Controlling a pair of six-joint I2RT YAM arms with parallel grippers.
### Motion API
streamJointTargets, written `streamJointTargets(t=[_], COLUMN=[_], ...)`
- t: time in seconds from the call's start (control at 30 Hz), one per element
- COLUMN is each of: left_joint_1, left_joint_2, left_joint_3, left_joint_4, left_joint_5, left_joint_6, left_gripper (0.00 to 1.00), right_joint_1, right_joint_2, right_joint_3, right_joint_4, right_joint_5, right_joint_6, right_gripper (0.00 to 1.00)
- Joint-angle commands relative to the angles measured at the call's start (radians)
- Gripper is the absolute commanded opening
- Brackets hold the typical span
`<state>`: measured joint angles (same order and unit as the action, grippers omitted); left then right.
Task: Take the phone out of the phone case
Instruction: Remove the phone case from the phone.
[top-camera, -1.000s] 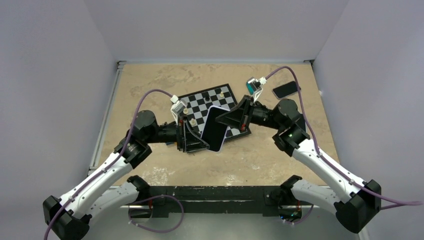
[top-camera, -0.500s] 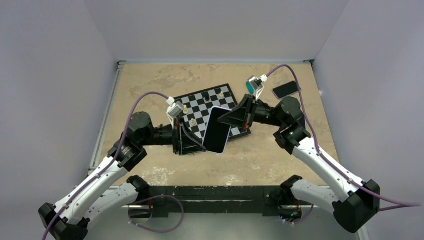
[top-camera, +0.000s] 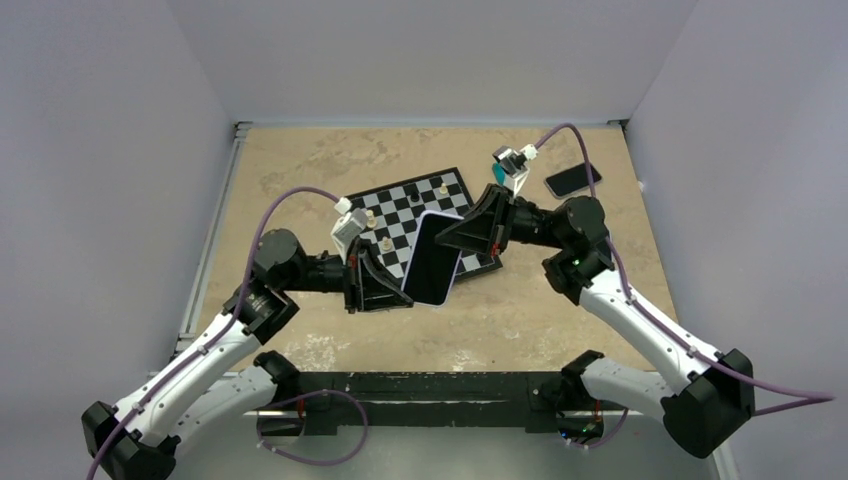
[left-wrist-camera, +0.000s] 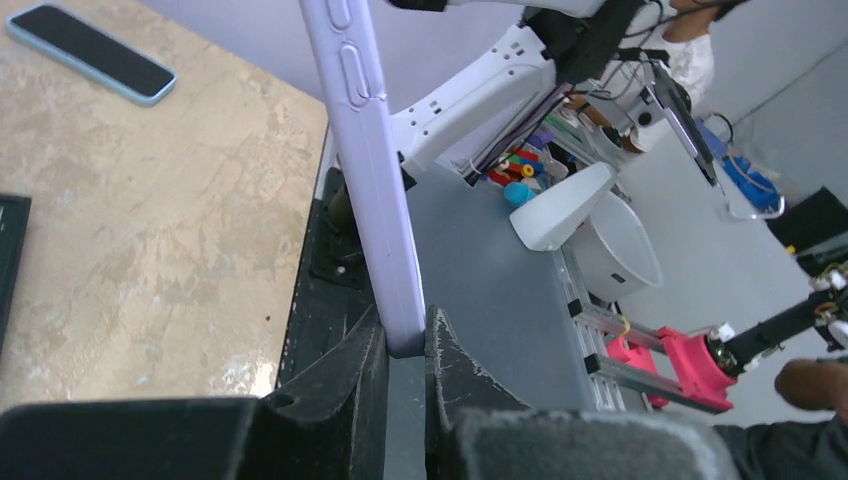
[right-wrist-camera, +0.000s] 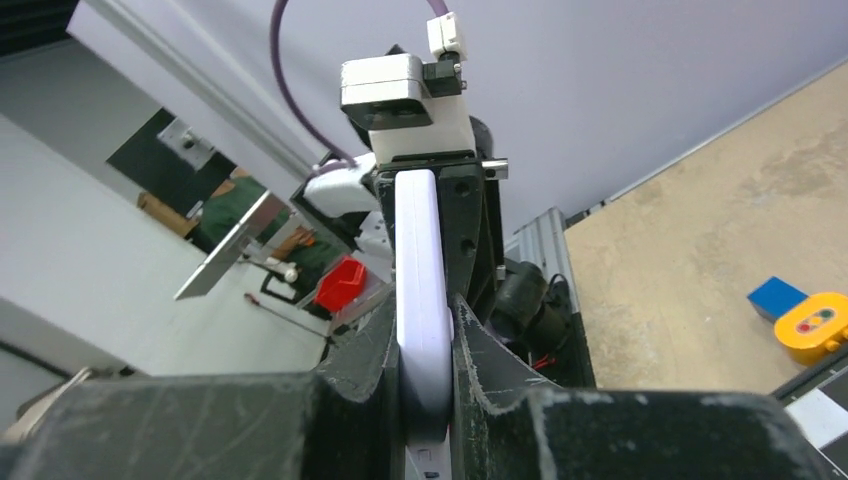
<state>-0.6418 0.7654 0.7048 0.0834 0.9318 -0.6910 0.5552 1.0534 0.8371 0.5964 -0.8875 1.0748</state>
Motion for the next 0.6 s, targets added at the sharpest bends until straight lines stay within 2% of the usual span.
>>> streamJointTargets(t=[0.0,0.17,0.3,0.4,0.57], left_joint_1=[-0.002,-0.002,0.000,0.000,0.001], left_joint_2=[-0.001,0.115,0.172,0.200,0.200], left_joint_3=[-0.012,0.072,0.107,0.116,0.121], left_joint_4=[0.324,0.362,0.294,0.272,0.213], left_joint_5=[0.142,0.225,0.227,0.211,0.156], left_joint_6=[0.140,0.186,0.294,0.339,0.423], left_gripper=[0.00,0.00,0.00,0.00,0.00], right_joint_1=[0.000,0.015,0.023,0.032,0.042], right_joint_2=[0.031,0.099,0.194,0.232,0.252], right_joint_3=[-0.043,-0.076,-0.079,-0.077,-0.061], right_joint_4=[0.344,0.709,0.980,1.049,1.048], right_joint_5=[-0.136,-0.162,-0.149,-0.125,-0.099], right_joint_6=[0.299,0.592,0.796,0.850,0.865], right_gripper=[0.00,0.00,0.00,0.00,0.00])
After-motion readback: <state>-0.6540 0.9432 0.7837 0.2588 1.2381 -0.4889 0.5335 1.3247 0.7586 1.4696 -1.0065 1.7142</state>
